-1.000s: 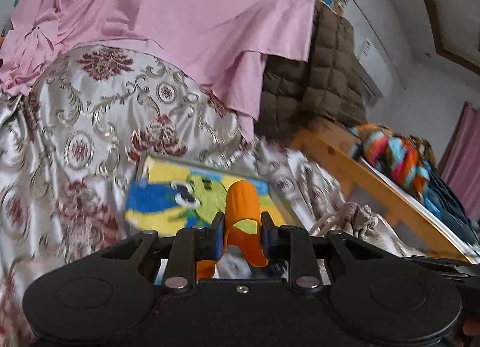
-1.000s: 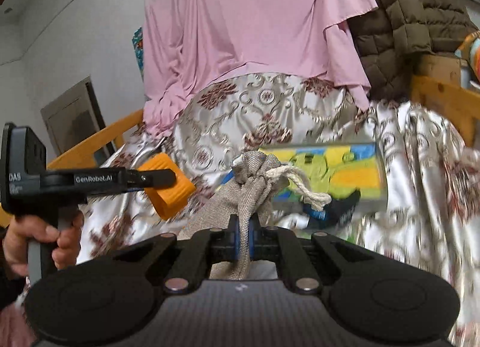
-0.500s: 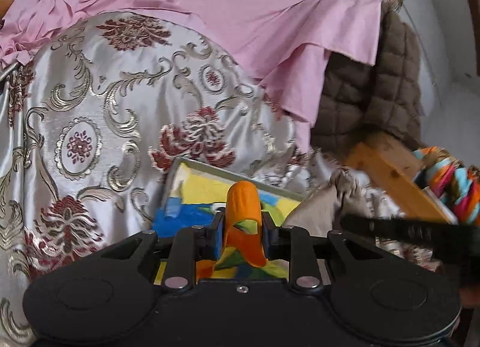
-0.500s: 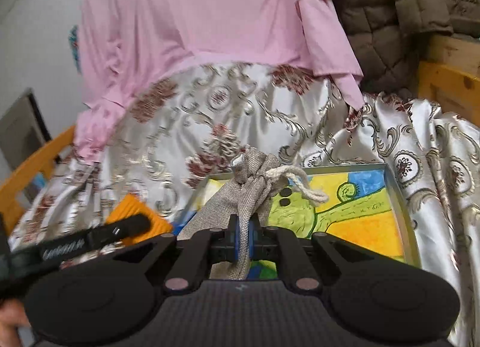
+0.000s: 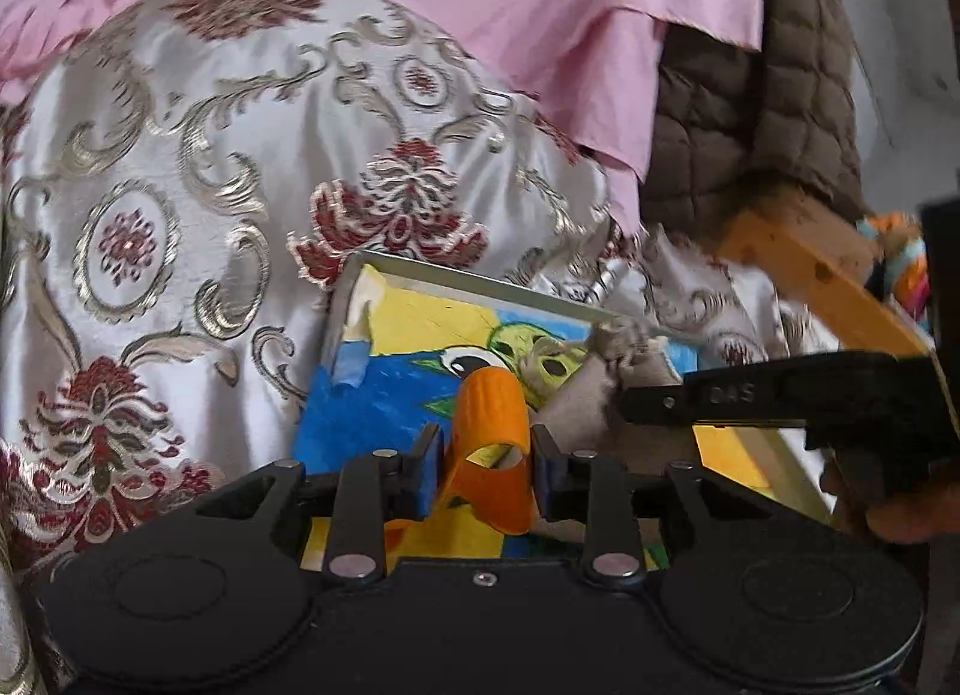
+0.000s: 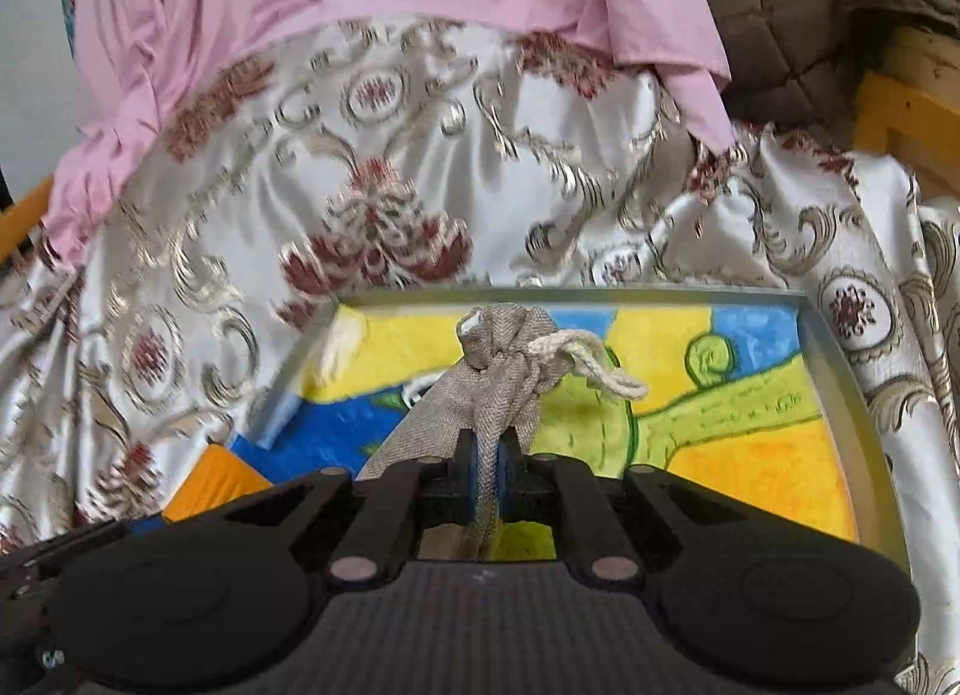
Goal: Organize soft objects
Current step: 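Carry both items over the painted tray while the left tool releases the orange strip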
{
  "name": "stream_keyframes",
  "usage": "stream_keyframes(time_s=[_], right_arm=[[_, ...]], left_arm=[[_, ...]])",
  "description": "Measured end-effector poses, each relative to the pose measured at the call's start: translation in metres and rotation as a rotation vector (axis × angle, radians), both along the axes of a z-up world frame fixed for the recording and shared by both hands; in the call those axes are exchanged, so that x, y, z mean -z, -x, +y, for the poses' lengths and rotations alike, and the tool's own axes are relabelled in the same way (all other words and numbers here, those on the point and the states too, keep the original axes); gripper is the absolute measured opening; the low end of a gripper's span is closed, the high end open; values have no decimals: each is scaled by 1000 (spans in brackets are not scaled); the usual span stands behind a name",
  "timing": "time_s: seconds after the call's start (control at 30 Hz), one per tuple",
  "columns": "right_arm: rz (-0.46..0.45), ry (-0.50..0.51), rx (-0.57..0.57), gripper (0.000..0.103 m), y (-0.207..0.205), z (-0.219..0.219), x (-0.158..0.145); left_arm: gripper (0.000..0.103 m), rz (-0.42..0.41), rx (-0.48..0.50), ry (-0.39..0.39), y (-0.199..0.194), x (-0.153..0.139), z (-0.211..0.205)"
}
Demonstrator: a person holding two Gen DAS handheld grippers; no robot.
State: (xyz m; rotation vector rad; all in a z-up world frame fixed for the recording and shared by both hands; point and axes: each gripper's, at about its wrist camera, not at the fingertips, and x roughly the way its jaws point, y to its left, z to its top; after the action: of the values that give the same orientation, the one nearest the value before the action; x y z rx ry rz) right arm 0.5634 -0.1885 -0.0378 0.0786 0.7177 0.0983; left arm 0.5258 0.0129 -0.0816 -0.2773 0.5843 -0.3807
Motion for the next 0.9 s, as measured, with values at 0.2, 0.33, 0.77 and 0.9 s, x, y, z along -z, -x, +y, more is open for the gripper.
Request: stream_keyframes(time_s=[0.2,0.33,0.77,0.9], right_arm=[[60,16,30,9,-1,-9,12],[69,11,31,20,4,-16,13],[-45,16,59,83,55,-49,-31],[-146,18,62,94,89,-56,-52]], left_arm=[[46,-5,40,-57,6,0,-15],[57,1,51,-60,9,0,-16],[90,-60,-57,-66,46,-35,-3],[98,-97,-103,-10,69,-65,7]])
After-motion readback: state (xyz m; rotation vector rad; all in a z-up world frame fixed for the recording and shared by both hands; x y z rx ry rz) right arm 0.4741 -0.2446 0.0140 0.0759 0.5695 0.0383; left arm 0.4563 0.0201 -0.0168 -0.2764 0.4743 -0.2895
